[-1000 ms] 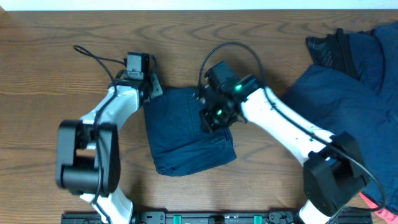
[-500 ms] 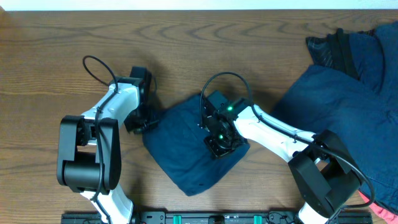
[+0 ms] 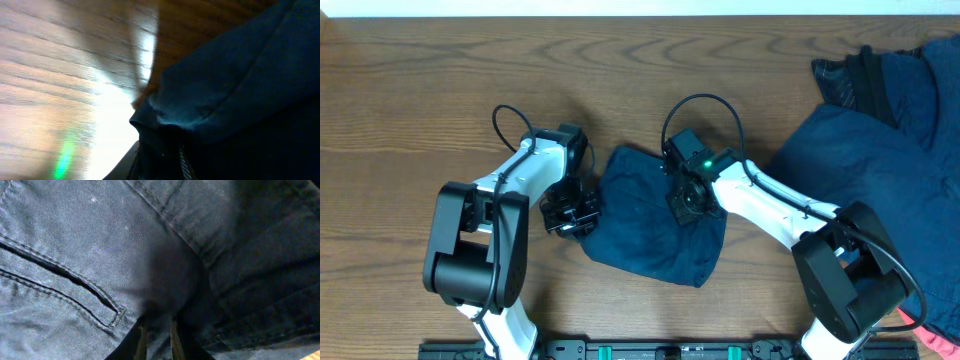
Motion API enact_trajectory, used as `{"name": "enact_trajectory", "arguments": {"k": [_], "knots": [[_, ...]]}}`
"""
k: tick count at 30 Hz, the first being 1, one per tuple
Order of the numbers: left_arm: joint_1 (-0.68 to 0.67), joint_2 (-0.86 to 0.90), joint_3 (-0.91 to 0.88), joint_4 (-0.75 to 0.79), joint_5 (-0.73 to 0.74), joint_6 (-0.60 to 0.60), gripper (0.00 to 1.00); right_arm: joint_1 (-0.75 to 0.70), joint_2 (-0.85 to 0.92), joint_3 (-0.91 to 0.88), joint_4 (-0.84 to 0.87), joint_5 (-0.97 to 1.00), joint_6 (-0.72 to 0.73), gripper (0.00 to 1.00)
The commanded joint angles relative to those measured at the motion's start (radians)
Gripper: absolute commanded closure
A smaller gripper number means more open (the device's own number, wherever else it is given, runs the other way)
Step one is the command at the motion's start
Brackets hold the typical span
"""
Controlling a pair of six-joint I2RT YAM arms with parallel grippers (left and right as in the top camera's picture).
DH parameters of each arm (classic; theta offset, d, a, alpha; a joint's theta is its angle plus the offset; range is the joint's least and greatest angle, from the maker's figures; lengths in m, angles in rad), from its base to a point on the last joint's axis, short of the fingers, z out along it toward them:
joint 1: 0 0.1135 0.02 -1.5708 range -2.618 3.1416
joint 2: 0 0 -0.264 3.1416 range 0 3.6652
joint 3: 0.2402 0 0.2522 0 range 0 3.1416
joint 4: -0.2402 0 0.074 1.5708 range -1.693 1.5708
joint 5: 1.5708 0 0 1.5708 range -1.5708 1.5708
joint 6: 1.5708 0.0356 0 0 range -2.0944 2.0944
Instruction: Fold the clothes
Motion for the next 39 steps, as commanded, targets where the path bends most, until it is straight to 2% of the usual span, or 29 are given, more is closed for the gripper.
{"name": "enact_trajectory", "arguments": {"k": [1, 4, 6, 7, 9, 10, 14, 16, 22, 29, 39], "knots": [[0.048, -0.044, 0.024, -0.011, -0.08, 0.016, 0.75, -0.003, 0.015, -0.002, 0.0, 0.08, 0.007, 0.83], [0.098, -0.077, 0.066, -0.008, -0.079, 0.016, 0.71, -0.003, 0.015, -0.002, 0.003, 0.092, 0.007, 0.83], [0.121, -0.097, 0.097, 0.007, -0.078, 0.016, 0.65, -0.003, 0.015, -0.002, 0.003, 0.094, 0.011, 0.84], [0.13, -0.106, 0.114, 0.019, -0.078, 0.016, 0.59, -0.003, 0.015, -0.002, 0.003, 0.094, 0.016, 0.83], [0.135, -0.124, 0.127, 0.065, -0.046, 0.017, 0.31, -0.003, 0.015, -0.002, 0.002, 0.094, 0.02, 0.83], [0.135, -0.13, 0.127, 0.095, -0.015, 0.026, 0.23, -0.003, 0.015, -0.002, 0.002, 0.094, 0.022, 0.83], [0.132, -0.125, 0.125, 0.203, 0.195, 0.165, 0.14, -0.002, 0.015, -0.002, 0.002, 0.093, 0.023, 0.83], [0.132, -0.119, 0.123, 0.237, 0.242, 0.21, 0.04, -0.002, 0.015, -0.002, 0.002, 0.094, 0.022, 0.83], [0.132, -0.096, 0.12, 0.271, 0.246, 0.306, 0.02, -0.002, 0.015, -0.002, -0.006, 0.094, 0.022, 0.81], [0.131, -0.088, 0.077, 0.355, 0.261, 0.305, 0.02, -0.002, 0.015, -0.002, -0.006, 0.093, 0.022, 0.81], [0.09, 0.013, 0.076, 0.375, 0.263, 0.317, 0.02, -0.003, 0.015, -0.002, -0.006, 0.093, 0.022, 0.81]]}}
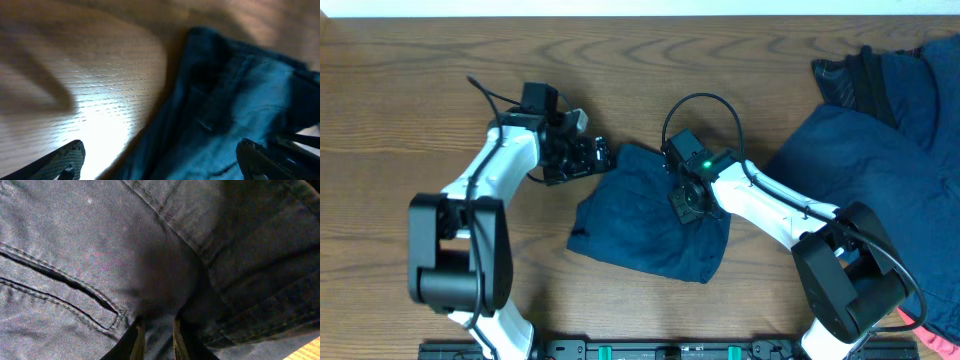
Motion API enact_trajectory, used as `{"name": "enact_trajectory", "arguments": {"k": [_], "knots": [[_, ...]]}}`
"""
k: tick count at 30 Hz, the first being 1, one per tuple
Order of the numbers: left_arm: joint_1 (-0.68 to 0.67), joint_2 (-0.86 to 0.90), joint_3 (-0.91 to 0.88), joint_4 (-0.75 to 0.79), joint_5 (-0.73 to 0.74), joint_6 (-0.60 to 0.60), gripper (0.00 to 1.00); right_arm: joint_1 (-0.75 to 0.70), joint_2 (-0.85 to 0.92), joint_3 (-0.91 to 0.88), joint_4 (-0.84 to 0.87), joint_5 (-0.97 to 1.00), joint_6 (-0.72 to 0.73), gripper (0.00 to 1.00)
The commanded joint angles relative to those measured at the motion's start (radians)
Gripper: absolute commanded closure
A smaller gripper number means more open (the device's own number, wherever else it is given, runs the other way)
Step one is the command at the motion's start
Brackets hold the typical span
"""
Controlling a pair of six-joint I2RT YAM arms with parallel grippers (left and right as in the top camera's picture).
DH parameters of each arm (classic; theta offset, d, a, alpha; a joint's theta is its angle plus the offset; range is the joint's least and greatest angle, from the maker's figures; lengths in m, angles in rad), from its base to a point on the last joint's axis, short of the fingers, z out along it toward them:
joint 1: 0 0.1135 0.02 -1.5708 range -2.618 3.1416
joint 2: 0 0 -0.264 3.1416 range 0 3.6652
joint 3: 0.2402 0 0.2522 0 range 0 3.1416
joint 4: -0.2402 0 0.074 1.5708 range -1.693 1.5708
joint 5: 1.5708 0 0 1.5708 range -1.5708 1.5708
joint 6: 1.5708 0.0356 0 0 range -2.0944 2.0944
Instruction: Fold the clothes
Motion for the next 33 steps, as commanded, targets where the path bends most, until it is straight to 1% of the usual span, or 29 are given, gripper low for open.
{"name": "enact_trajectory", "arguments": {"k": [1, 5, 7, 8, 11, 12, 13, 15, 18, 22, 25, 30, 33], "knots": [[-0.019, 0.058, -0.017, 0.002, 0.018, 0.02, 0.02, -0.004, 0.015, -0.002, -0.006, 0.036, 0.018, 0.81], [-0.049, 0.12, -0.017, -0.002, 0.031, 0.02, 0.02, -0.004, 0.015, -0.002, -0.006, 0.037, 0.018, 0.81], [-0.068, 0.146, -0.017, -0.002, 0.082, 0.025, 0.0, -0.004, 0.015, -0.002, -0.006, 0.036, 0.018, 0.81], [-0.079, 0.156, -0.017, -0.002, 0.115, 0.033, 0.02, -0.004, 0.015, -0.002, -0.006, 0.037, 0.018, 0.81], [-0.112, 0.166, -0.017, 0.006, 0.129, 0.039, 0.3, -0.004, 0.015, -0.002, -0.007, 0.037, 0.018, 0.81], [-0.121, 0.166, -0.017, 0.01, 0.128, 0.045, 0.47, -0.004, 0.015, -0.002, -0.008, 0.037, 0.018, 0.81], [-0.13, 0.165, -0.017, 0.012, 0.118, 0.046, 0.61, -0.004, 0.015, -0.002, -0.009, 0.036, 0.018, 0.81], [-0.135, 0.165, -0.016, 0.013, 0.099, 0.046, 0.94, -0.004, 0.015, -0.002, -0.011, 0.036, 0.018, 0.83], [-0.126, 0.163, -0.016, 0.001, 0.056, 0.039, 0.94, -0.004, 0.014, -0.002, -0.016, 0.036, 0.018, 0.86], [-0.083, 0.135, -0.016, -0.033, -0.065, -0.017, 0.94, -0.005, -0.002, 0.009, -0.053, 0.037, 0.018, 0.86], [-0.022, 0.086, -0.016, -0.043, -0.147, -0.057, 0.94, -0.017, -0.046, 0.019, -0.069, 0.04, 0.03, 0.85], [0.154, -0.034, -0.013, -0.039, -0.257, -0.164, 0.94, -0.066, -0.181, 0.023, -0.069, 0.048, 0.048, 0.85], [0.297, -0.093, -0.013, -0.024, -0.263, -0.222, 0.94, -0.099, -0.266, 0.023, -0.071, 0.048, 0.048, 0.85]]}}
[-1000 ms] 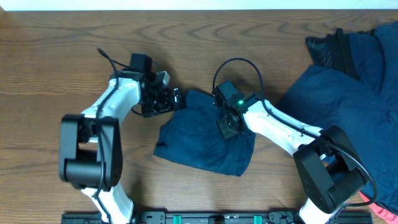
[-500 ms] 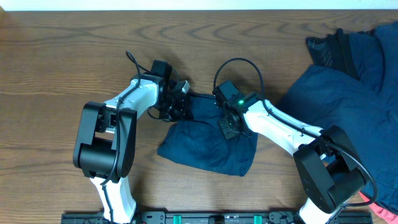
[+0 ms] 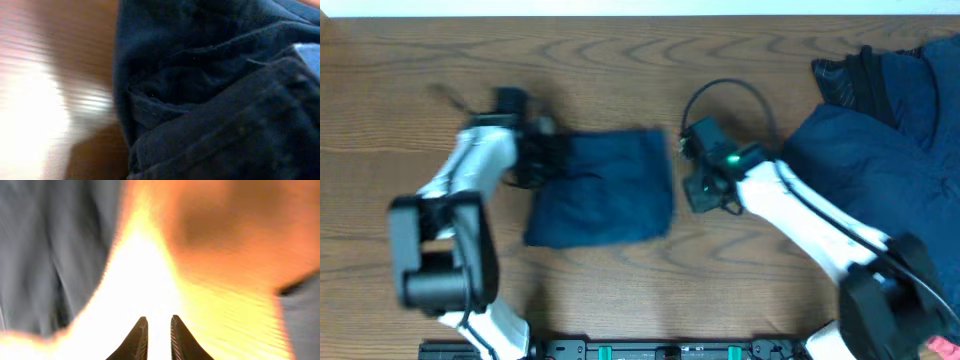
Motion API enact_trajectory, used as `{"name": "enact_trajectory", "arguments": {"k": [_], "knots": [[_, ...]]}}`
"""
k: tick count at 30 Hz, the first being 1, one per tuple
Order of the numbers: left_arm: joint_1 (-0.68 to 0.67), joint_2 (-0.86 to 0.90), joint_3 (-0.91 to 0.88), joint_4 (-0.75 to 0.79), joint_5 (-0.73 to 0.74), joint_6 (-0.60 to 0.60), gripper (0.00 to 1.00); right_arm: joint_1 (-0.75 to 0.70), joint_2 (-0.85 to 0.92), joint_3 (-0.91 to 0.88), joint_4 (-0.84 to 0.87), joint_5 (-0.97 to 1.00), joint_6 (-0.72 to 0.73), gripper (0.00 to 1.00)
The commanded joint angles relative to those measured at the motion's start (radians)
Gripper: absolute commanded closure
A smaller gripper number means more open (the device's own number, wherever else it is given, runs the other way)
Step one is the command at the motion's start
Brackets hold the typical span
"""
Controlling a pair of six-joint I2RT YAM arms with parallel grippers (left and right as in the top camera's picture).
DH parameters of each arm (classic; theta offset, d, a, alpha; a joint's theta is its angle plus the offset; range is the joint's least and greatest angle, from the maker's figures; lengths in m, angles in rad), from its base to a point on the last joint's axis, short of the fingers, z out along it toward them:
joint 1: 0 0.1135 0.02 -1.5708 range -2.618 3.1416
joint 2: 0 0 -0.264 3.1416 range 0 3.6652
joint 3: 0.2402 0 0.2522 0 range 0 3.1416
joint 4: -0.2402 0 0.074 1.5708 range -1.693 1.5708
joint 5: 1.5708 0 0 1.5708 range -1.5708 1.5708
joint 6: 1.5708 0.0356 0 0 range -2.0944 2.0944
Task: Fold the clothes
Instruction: 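Drag the folded trousers to the table's far left with the left gripper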
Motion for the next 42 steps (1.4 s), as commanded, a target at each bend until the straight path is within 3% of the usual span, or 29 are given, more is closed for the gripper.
{"name": "enact_trajectory", "arguments": {"k": [1, 6, 11, 19, 28, 39, 42], "knots": [[0.162, -0.085, -0.003, 0.013, -0.103, -0.109, 0.94, -0.039, -0.103, 0.013, -0.005, 0.018, 0.021, 0.85], [0.371, -0.1, -0.003, 0.069, -0.126, -0.132, 0.94, -0.083, -0.164, 0.013, -0.037, 0.018, 0.021, 0.85], [0.537, -0.1, -0.003, 0.095, -0.171, -0.29, 0.94, -0.096, -0.165, 0.013, -0.061, 0.018, 0.021, 0.85], [0.696, -0.099, -0.004, 0.077, -0.176, -0.418, 0.94, -0.096, -0.164, 0.013, -0.066, 0.018, 0.021, 0.85], [0.743, -0.077, -0.005, 0.093, -0.175, -0.547, 0.94, -0.096, -0.164, 0.013, -0.066, 0.018, 0.021, 0.85], [0.742, -0.068, -0.005, 0.439, -0.099, -0.439, 0.93, -0.095, -0.164, 0.013, -0.085, 0.018, 0.021, 0.85], [0.741, -0.065, -0.005, 0.462, -0.097, -0.443, 0.94, -0.095, -0.164, 0.013, -0.084, 0.018, 0.023, 0.85]]}}
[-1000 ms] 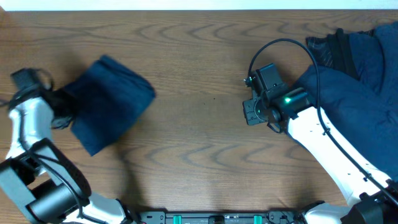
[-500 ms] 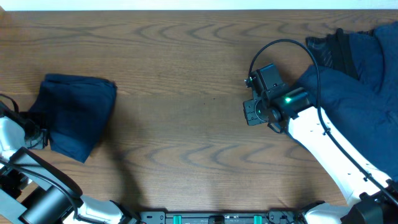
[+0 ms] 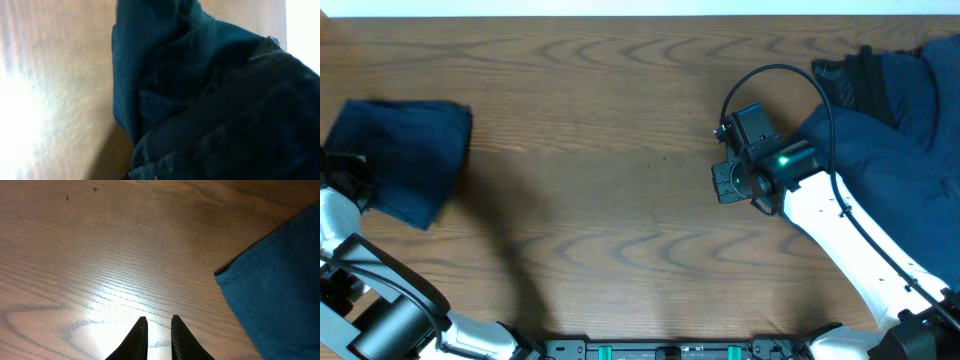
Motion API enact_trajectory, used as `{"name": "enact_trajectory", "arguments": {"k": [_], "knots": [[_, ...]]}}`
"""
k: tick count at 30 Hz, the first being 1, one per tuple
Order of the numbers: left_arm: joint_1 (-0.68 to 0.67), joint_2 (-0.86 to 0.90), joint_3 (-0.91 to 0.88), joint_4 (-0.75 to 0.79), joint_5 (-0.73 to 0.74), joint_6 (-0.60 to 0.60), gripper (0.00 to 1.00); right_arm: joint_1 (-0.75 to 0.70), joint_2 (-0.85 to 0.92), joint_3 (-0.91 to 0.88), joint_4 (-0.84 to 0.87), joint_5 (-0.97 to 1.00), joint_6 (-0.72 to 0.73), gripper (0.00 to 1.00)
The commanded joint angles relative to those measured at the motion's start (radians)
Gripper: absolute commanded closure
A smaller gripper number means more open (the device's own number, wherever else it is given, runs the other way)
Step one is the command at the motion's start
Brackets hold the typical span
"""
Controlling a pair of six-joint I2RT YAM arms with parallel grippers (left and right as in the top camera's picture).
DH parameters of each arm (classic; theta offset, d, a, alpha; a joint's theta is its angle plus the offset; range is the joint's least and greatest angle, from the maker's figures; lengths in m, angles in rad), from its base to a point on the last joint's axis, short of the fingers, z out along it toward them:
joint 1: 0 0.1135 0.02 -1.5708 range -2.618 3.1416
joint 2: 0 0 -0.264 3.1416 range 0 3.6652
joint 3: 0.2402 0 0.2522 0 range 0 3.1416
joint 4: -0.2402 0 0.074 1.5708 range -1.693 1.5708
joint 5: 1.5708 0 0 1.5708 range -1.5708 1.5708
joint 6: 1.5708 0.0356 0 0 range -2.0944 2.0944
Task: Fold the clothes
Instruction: 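Drag the folded trousers to the table's far left with the left gripper, then release the folded trousers at the left edge with the left gripper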
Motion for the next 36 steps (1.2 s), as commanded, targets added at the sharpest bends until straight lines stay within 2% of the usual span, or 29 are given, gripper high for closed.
{"name": "enact_trajectory", "arguments": {"k": [1, 7, 12, 28, 36], "knots": [[0.0, 0.014, -0.001, 0.007, 0.023, 0.02, 0.94, -0.003, -0.005, 0.01, 0.0, 0.007, 0.022, 0.84], [0.0, 0.087, -0.001, 0.006, 0.024, 0.018, 0.94, -0.003, -0.005, 0.01, -0.001, 0.007, 0.027, 0.84], [0.0, 0.13, -0.001, 0.015, 0.036, 0.08, 0.94, -0.003, -0.005, 0.01, -0.006, 0.007, 0.027, 0.84], [-0.046, 0.13, -0.001, 0.058, 0.079, 0.1, 0.94, -0.003, -0.005, 0.01, -0.014, 0.007, 0.027, 0.85], [-0.046, 0.13, -0.001, 0.0, 0.011, 0.1, 0.94, -0.003, -0.005, 0.01, -0.014, 0.007, 0.027, 0.84]]}}
